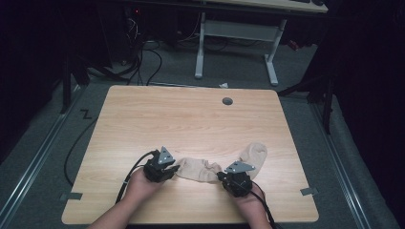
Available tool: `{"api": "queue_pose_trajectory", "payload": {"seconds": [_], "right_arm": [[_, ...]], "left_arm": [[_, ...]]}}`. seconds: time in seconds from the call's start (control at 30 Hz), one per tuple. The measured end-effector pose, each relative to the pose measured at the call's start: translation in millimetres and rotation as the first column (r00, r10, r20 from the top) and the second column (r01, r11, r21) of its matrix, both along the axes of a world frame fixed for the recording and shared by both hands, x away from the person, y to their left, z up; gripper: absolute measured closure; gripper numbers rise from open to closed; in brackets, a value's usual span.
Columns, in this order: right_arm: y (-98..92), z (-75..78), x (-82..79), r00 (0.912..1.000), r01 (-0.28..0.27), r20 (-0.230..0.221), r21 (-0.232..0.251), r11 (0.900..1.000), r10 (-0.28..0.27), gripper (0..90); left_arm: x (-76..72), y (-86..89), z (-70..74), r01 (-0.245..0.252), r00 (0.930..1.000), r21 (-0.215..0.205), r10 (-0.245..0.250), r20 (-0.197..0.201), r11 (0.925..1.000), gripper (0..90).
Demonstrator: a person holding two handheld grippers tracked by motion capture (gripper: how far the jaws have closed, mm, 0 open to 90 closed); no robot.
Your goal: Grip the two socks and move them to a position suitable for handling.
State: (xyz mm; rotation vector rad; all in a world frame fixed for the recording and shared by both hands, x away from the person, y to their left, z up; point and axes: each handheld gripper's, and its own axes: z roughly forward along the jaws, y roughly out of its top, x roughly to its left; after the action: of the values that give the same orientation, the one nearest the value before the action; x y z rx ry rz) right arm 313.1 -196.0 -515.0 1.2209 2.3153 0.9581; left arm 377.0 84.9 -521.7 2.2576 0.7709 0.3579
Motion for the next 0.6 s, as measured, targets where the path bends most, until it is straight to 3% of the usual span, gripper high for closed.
{"api": "queue_pose_trajectory", "payload": {"seconds": [0.23, 0.6], "right_arm": [[-0.5, -4.7, 2.9, 0.9999, 0.013, -0.010, -0.013, 1.000, -0.013, 87.0], [6.5, -6.8, 4.6, 0.9992, -0.035, -0.021, -0.026, 0.999, 0.034, 87.0]], "left_arm": [[-0.8, -0.2, 1.2, 0.006, 1.0000, 0.006, -0.006, -0.007, 1.0000, 84.9], [-13.3, 14.9, 0.6, 0.019, 0.9994, 0.025, -0.019, -0.030, 0.9995, 86.4]]}}
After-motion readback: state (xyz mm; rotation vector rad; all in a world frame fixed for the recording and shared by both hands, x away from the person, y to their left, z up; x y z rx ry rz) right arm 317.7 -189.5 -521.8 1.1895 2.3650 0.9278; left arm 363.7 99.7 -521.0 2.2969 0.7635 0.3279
